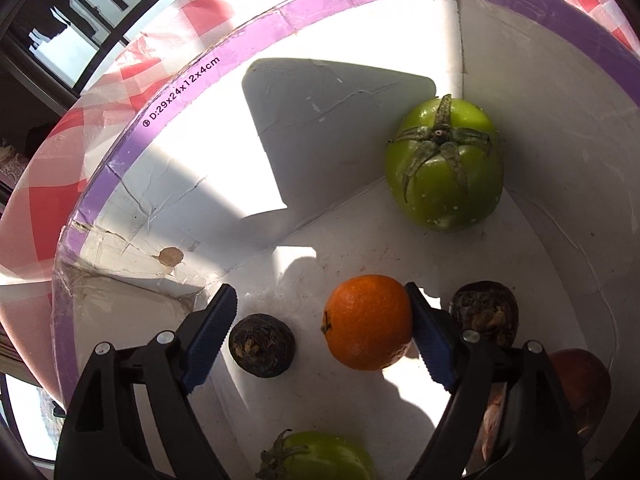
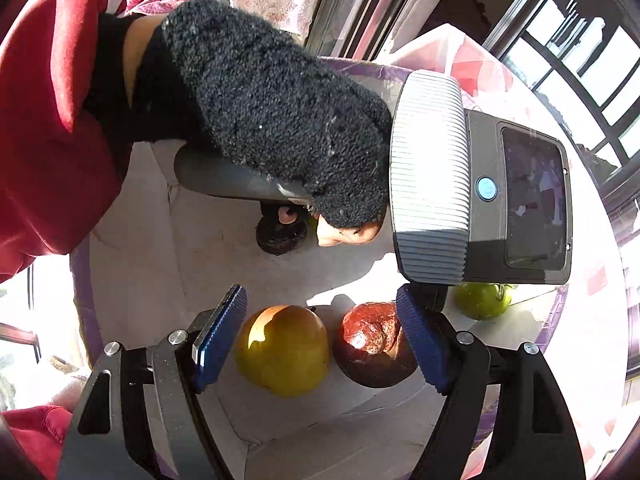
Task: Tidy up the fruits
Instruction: 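Withdraw both tools from the box back to the remaining oranges, then grasp an orange with the right tool while the left grasps the last orange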
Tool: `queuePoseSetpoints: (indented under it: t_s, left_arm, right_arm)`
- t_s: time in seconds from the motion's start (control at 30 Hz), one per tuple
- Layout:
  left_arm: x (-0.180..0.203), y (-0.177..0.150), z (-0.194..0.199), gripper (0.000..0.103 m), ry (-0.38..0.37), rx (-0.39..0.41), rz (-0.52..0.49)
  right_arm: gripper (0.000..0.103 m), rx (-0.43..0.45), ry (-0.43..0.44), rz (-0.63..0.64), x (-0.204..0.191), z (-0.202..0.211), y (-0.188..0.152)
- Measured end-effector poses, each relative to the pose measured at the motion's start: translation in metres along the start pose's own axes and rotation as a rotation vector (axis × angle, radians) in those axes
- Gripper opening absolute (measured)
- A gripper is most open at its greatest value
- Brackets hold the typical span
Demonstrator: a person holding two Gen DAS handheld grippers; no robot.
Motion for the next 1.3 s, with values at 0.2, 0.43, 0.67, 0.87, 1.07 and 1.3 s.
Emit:
queuePoseSetpoints:
  t_s: [0.2, 0.43, 0.67, 0.87, 1.07, 1.3]
  left_arm:
    - [-0.018, 0.008, 0.016, 0.095, 0.162, -0.096, 0.102]
    - [-0.070, 0.049, 0.153, 0.102, 0.439, 0.174, 0.507]
    - [-0.026, 0.156, 0.248, 0.101, 0.258, 0.576, 0.505]
    - [0.045, 0.244, 0.166, 0.101, 0.055, 0.538, 0.552]
    - [0.064, 0.248, 0.031, 0.101, 0.075, 0.373, 0.673]
    - [-0.001, 0.219, -0.046, 0.101, 0.135, 0.276, 0.836]
  right_arm:
    - [0.086, 0.267, 0.014, -0.037, 0.035, 0.081, -0.025]
    - [0.086, 0.458, -0.006, -0.268, 0.121, 0.123, -0.079]
    - [0.087, 0.349, -0.105, -0.698, 0.241, 0.081, -0.187]
    - [0.087, 0.269, -0.165, -0.922, 0.306, 0.049, -0.257]
    - [0.087, 0.225, -0.197, -0.969, 0.342, 0.019, -0.277]
    - [0.087, 0.217, -0.201, -0.998, 0.392, -0.027, -0.239]
Point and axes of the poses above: each gripper's, at about its wrist camera, not at the fingertips, and z roughly against the way its jaws point, x to its right, y to its top, the point moved 1 cm from there along -z, roughly the way its jaws point, and after that the axes turned 15 degrees about -z, right-handed, at the moved point
